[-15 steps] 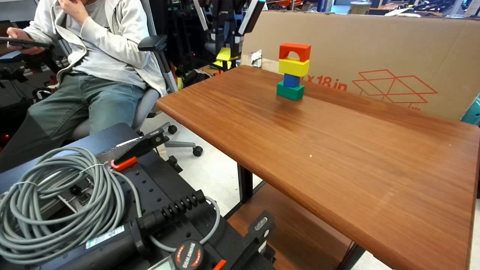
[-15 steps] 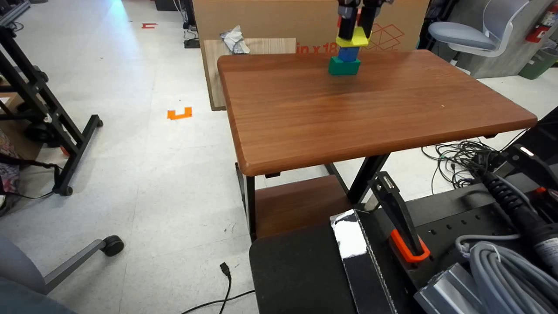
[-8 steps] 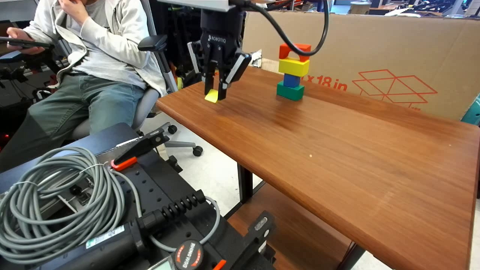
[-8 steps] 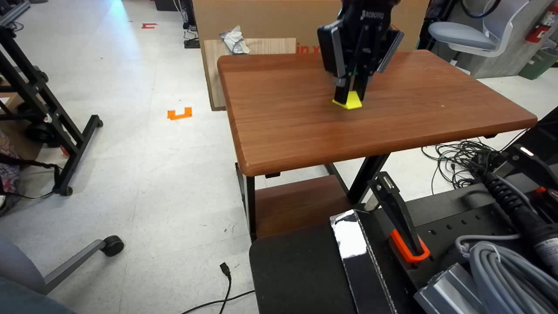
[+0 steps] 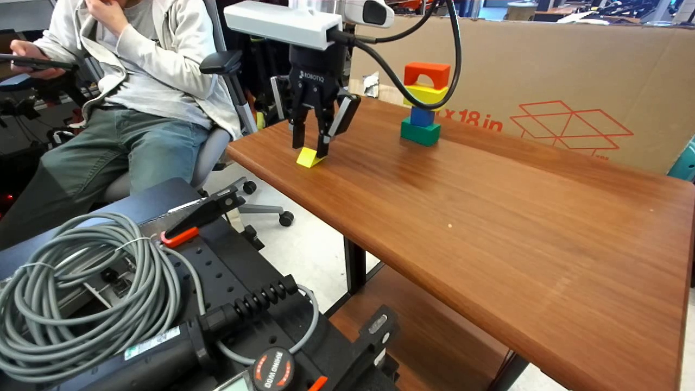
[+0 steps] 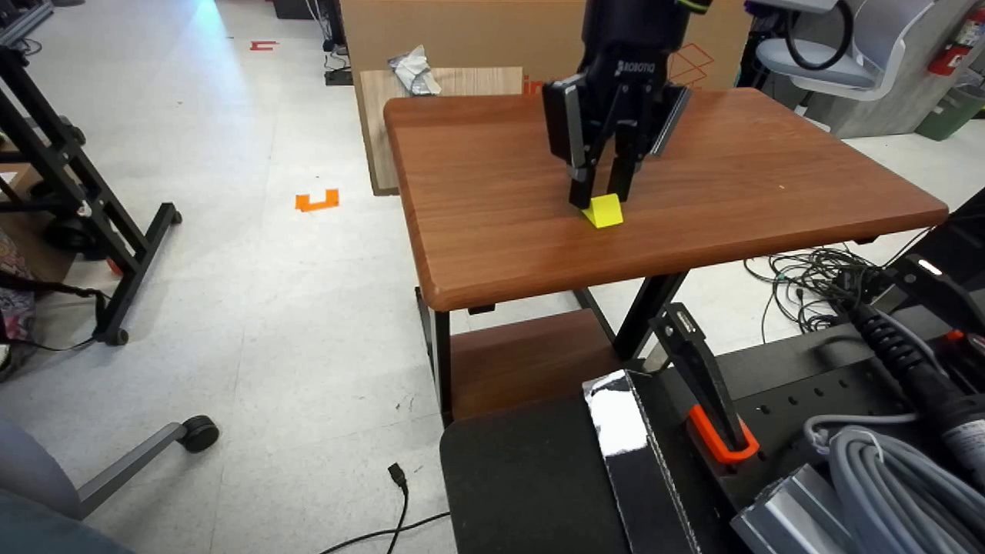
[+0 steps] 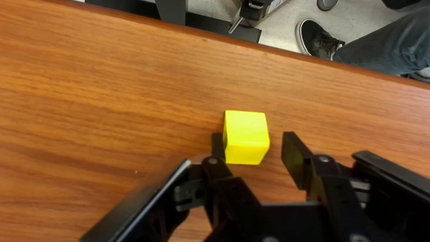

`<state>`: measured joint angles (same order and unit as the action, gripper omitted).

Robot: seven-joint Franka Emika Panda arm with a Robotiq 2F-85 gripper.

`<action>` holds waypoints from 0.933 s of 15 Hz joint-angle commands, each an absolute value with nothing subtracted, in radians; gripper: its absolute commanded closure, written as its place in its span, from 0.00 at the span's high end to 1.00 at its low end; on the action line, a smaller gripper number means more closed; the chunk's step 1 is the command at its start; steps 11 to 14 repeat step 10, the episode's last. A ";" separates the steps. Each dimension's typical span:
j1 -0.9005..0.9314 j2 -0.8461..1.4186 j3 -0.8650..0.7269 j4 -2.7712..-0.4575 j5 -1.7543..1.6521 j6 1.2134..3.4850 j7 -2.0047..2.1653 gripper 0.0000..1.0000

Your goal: Remove the yellow block from the top of the stack and put it on the table.

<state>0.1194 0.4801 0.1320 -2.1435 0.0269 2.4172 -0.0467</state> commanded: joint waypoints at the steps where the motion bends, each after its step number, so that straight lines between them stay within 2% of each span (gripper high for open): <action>1: 0.115 0.382 0.149 -2.216 0.042 2.480 -0.056 0.80; 3: 0.108 0.308 0.153 -2.253 0.048 2.493 -0.058 0.95; 4: 0.103 0.269 0.153 -2.268 0.054 2.488 -0.063 0.99; 7: 0.084 0.157 0.148 -2.277 0.098 2.389 -0.064 1.00; 8: 0.109 0.256 0.138 -2.230 0.058 2.443 -0.048 1.00; 14: 0.107 0.220 0.136 -2.237 0.063 2.428 -0.049 1.00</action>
